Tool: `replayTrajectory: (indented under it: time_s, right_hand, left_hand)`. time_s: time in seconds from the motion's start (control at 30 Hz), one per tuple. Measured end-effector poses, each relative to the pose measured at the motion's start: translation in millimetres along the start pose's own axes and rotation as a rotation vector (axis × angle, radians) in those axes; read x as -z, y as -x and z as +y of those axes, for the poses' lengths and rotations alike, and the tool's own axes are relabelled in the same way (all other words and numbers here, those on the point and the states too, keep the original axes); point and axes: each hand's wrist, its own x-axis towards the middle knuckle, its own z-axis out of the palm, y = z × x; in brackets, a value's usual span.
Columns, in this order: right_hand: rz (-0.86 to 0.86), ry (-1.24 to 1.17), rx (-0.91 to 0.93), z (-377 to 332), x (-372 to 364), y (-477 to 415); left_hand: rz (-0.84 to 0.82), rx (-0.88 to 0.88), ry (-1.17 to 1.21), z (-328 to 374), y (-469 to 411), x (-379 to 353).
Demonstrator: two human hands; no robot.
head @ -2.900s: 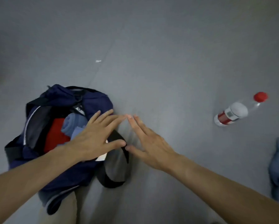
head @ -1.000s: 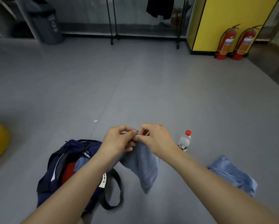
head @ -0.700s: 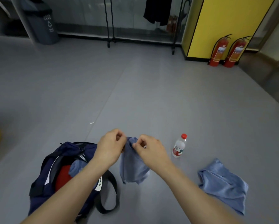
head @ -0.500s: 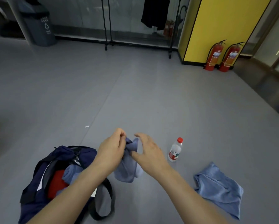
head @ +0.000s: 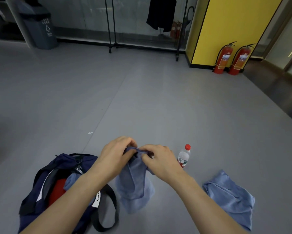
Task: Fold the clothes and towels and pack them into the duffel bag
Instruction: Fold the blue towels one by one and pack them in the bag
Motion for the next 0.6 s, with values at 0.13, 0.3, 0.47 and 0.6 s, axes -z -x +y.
replayTrajectory:
  time_s: [0.13,0.3,0.47,0.6]
  right_hand:
    - [0.002,0.044,0.004,-4.9,-0.5,-0.7]
    - [0.134,0.030,0.016,-6.8,8.2,-2.5]
    - [0.155,0.106,0.017,-7.2,18.6,-1.9]
    - [0.111,0.242,-0.019,-5.1,24.3,-1.9]
  left_hand:
    - [0.041,-0.032,0.074,6.1,2.7,-3.3]
    - [0.074,-0.032,0.046,-0.2,-1.0,-1.3]
    - [0.152,0.015,0.002,-12.2,-5.0,6.6]
    - [0.224,0.008,0.031,-15.0,-4.0,9.8]
